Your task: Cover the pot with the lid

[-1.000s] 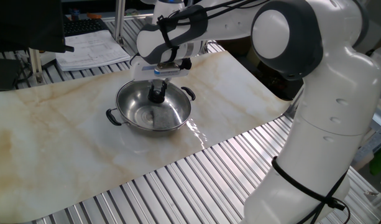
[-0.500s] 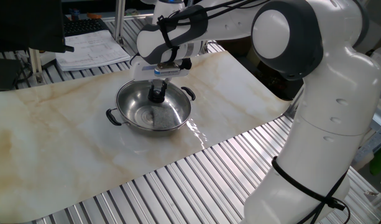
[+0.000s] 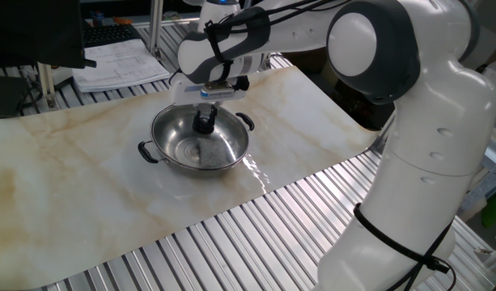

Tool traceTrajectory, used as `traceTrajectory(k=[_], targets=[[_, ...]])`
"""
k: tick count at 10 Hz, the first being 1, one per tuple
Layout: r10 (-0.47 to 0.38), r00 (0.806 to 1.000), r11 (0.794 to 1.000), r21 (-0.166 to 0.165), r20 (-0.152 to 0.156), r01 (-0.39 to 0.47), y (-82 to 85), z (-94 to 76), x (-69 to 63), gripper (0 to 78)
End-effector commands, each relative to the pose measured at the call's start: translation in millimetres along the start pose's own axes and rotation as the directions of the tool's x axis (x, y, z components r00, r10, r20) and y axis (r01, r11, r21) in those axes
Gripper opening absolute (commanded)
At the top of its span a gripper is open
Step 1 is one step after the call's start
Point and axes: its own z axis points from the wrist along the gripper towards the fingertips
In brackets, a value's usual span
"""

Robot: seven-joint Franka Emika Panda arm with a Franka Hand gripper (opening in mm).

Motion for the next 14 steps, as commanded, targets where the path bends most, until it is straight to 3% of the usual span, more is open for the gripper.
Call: traceTrajectory(k=[1,14], targets=[[0.011,1.0,1.0,-0.005,0.005,-0.011,0.0,-2.2,-1.8,1.1],[0.052,0.998,0.999,0.011,0.03,-0.053,0.2,-2.1,-1.8,1.1]])
